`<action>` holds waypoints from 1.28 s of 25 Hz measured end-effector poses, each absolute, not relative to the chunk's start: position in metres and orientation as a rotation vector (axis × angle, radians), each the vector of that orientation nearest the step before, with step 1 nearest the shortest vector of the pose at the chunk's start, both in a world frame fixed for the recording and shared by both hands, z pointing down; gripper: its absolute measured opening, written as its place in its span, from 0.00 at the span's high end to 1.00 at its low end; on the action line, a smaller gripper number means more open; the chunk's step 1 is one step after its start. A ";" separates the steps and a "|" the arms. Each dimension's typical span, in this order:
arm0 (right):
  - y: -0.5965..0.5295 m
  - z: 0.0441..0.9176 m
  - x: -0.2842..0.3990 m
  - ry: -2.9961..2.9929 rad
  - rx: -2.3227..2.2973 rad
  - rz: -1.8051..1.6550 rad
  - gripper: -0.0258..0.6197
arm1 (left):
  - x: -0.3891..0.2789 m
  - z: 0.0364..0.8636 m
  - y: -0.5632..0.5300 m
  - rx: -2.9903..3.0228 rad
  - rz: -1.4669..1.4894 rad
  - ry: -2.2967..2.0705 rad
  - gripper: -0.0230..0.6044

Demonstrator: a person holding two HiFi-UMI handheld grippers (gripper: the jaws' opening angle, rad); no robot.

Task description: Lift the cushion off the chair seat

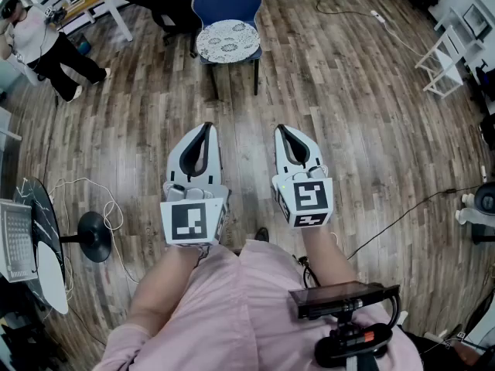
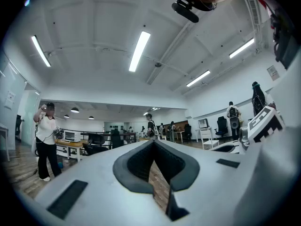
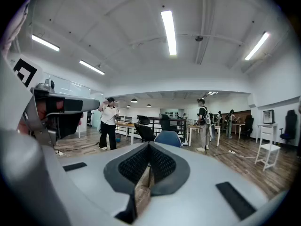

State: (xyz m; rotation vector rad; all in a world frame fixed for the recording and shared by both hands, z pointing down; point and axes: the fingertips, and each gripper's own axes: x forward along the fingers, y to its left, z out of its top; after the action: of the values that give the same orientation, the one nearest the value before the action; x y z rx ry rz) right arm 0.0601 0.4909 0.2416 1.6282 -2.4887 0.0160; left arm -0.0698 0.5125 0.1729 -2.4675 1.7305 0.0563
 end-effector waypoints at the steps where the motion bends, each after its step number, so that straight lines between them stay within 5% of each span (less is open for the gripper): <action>1: 0.489 0.241 0.061 -2.491 1.628 0.014 0.96 | -0.069 0.172 0.510 -2.466 0.055 1.730 0.95; 21: 0.456 0.253 0.087 -2.550 1.546 0.038 0.91 | -0.042 0.192 0.486 -2.436 0.011 1.825 0.95; 32: 0.317 0.283 0.066 -2.505 1.551 0.083 0.85 | -0.073 0.223 0.338 -2.475 -0.009 1.840 0.95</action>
State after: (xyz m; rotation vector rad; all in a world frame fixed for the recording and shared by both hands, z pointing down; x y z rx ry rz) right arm 0.0657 0.3174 0.2831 1.5509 -2.5048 0.0833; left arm -0.0728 0.3379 0.2226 -2.4745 1.8399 -0.0093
